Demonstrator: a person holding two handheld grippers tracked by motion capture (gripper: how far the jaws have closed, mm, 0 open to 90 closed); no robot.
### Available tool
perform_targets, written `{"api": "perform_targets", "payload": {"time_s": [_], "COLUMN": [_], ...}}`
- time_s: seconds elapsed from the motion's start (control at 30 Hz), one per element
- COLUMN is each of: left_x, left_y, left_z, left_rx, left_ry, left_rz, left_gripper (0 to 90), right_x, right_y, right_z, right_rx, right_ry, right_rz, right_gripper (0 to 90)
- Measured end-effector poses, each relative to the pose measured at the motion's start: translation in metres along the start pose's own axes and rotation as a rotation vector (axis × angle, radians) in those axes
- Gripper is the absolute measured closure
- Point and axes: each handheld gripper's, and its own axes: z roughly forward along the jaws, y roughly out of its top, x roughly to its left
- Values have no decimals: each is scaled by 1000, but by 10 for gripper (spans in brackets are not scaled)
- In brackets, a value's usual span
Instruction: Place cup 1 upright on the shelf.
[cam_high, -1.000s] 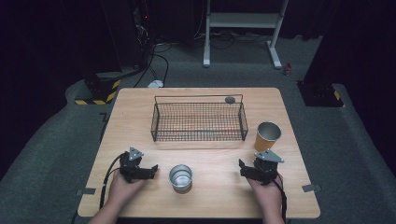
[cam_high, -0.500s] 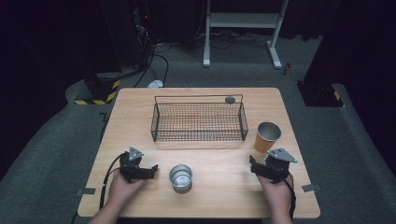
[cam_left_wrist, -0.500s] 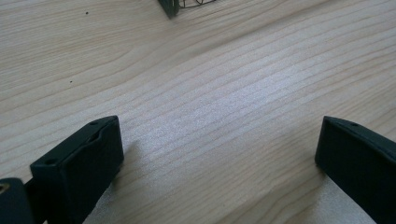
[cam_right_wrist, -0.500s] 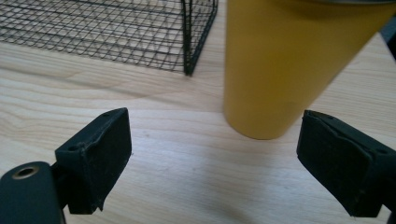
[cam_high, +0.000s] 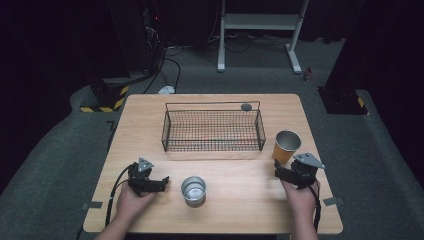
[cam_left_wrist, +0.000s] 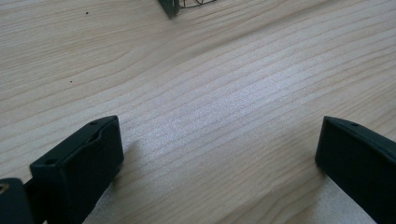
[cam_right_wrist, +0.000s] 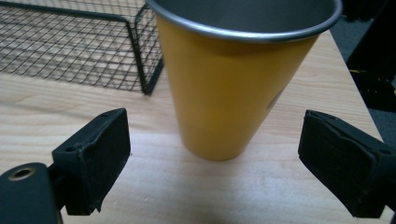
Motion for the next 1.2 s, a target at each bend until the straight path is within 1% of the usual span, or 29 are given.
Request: {"api": "perform_targets", "payload": {"time_s": [0.03,0.07,0.17,0.2,0.23,0.33,0.4,0.47,0.5,0.63,0.7,0.8,0.9,0.97,1.0,1.07,1.2], "left_x": [0,0,0,0,0,0,0,0,0,0,0,0,0,0,0,0,0], "left_y": [0,0,0,0,0,0,0,0,0,0,0,0,0,0,0,0,0], "left_z": [0,0,0,0,0,0,0,0,0,0,0,0,0,0,0,0,0], "left_rx": [0,0,1,1,0,0,0,0,1,0,1,1,0,0,-1,-1,-1], "left_ry": [0,0,0,0,0,0,0,0,0,0,0,0,0,-1,-2,-2,-2], "left_rz": [-1,-1,1,1,0,-1,0,0,1,-1,1,1,-1,-1,-1,-2,-2], "left_gripper": [12,12,12,12,12,12,12,12,12,12,12,12,12,13,13,13,14], "right_x": [-2,-4,-6,-7,-7,-8,-8,-8,-10,-10,-9,-6,-6,-5,-5,-6,-5], "right_y": [3,5,8,9,12,14,18,19,21,25,26,30,32,32,33,33,33], "right_z": [3,4,6,7,9,11,16,17,21,26,30,36,39,40,39,39,39], "right_rx": [2,-7,-26,-24,-28,-31,-35,-40,-46,-52,-56,-69,-70,-72,-73,-74,-73], "right_ry": [-11,-10,-2,4,11,17,1,0,7,12,23,31,32,23,22,27,23], "right_rz": [8,13,18,17,29,33,21,23,31,21,29,25,18,14,21,20,14], "right_gripper": [92,92,93,93,93,92,92,92,91,91,91,92,92,106,120,134,137]}}
